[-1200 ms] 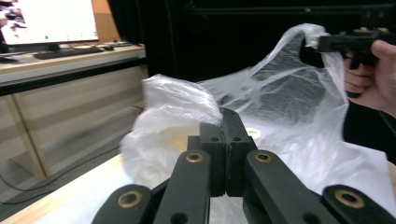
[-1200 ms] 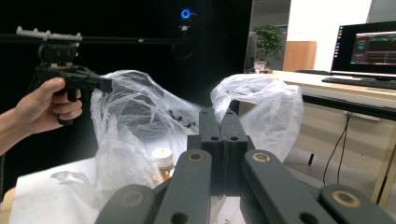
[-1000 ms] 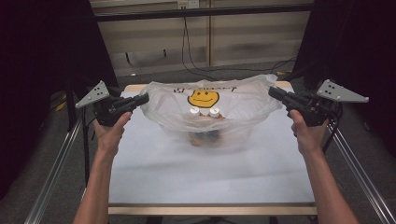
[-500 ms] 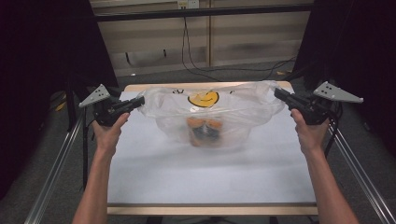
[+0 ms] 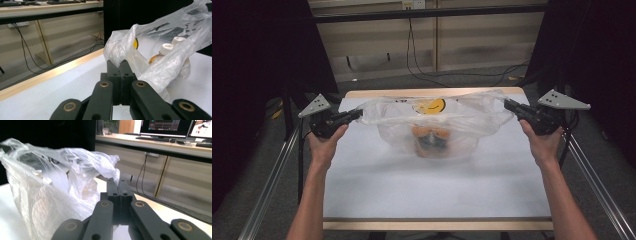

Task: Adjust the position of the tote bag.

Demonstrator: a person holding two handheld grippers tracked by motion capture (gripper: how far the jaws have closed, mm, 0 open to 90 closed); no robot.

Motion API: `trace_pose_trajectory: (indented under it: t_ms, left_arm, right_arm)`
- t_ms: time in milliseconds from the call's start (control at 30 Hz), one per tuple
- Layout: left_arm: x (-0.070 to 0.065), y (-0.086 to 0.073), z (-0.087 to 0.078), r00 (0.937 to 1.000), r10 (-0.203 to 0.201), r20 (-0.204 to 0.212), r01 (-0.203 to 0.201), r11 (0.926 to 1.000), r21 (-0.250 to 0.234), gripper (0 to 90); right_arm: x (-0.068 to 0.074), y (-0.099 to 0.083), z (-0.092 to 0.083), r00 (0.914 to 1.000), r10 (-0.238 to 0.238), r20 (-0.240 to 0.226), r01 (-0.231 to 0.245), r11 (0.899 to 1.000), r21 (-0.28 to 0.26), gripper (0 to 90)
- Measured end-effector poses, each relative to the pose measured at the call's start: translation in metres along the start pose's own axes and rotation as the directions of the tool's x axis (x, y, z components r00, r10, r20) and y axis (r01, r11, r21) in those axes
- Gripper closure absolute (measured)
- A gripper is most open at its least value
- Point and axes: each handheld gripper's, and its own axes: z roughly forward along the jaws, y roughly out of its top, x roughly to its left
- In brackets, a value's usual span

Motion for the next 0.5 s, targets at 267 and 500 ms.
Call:
trace_pose_trajectory:
  t_ms: [267,500]
  left_arm:
    - [0.005,-0.01,0.006,1.0,-0.006,-0.004,0.007,0.9983,0.058,90.0]
    - [0.007,-0.012,0.008,0.9999,0.014,-0.005,-0.013,0.9962,0.086,90.0]
  right_arm:
    - [0.0,-0.006,0.006,0.9993,-0.034,0.015,0.033,0.997,0.067,90.0]
    - [-0.001,-0.014,0.014,0.9983,-0.055,0.018,0.052,0.991,0.125,90.0]
